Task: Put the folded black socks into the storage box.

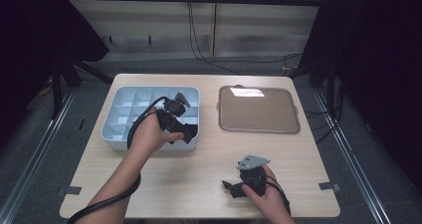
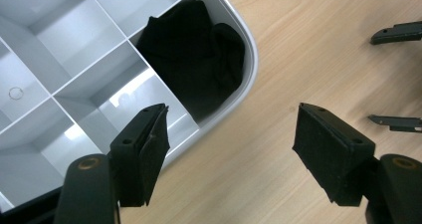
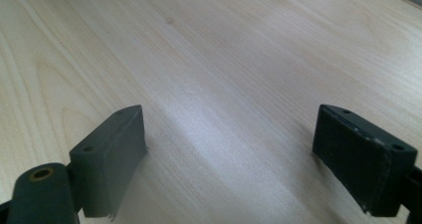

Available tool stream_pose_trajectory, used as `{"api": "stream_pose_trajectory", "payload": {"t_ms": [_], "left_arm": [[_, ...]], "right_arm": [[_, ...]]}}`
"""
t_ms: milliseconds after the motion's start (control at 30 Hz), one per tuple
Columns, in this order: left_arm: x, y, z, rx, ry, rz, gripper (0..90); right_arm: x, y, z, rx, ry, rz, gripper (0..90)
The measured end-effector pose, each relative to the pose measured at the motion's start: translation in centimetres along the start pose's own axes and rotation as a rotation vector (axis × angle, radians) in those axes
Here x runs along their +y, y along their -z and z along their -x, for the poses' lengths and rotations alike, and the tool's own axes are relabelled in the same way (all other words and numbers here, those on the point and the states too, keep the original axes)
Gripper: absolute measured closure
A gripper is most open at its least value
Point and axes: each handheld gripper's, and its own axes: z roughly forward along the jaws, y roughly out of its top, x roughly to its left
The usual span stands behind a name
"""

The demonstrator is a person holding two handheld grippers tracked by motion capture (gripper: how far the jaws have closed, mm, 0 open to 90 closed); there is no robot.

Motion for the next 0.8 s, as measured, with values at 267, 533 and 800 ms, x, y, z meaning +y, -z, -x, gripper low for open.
{"api": "stream_pose_trajectory", "payload": {"t_ms": [267, 533, 800], "left_arm": [[-0.8, 0.3, 0.5, -0.009, -0.034, -0.005, 29.3], [-2.0, -0.4, 1.3, -0.025, -0.046, -0.005, 29.3], [-3.4, -1.6, 1.6, -0.045, -0.056, -0.008, 29.2]], "right_arm": [[0.0, 0.0, 0.0, 0.000, 0.000, 0.000, 13.0], [0.0, 0.0, 0.0, 0.000, -0.001, 0.000, 13.0], [0.0, 0.0, 0.0, 0.003, 0.000, -0.003, 13.0]]}}
